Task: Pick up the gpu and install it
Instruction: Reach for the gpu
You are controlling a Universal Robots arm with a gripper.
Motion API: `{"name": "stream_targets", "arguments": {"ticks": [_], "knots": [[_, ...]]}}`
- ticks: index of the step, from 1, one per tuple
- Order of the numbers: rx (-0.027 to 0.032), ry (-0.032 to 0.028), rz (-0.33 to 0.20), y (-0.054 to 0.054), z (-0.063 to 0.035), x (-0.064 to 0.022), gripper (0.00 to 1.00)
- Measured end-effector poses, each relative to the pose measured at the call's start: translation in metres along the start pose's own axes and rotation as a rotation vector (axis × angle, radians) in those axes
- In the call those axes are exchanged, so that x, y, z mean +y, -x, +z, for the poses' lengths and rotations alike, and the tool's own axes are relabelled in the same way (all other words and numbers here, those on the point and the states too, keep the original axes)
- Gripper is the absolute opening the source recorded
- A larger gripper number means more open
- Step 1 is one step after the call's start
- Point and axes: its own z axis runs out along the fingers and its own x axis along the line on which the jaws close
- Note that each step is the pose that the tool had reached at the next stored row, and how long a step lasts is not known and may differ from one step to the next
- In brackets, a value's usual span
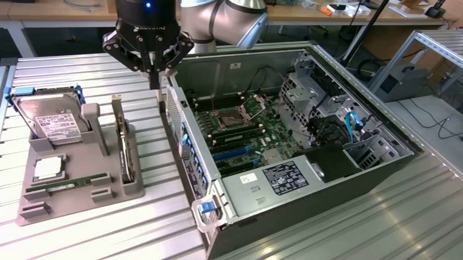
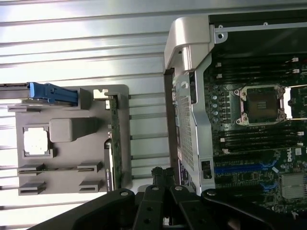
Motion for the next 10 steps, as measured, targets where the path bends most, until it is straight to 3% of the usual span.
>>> {"name": "stream_targets", "arguments": {"ticks": [10], "knots": [[-0.0001,0.0000,0.000,-0.0069,-0.0002,-0.0005,0.11]]}}
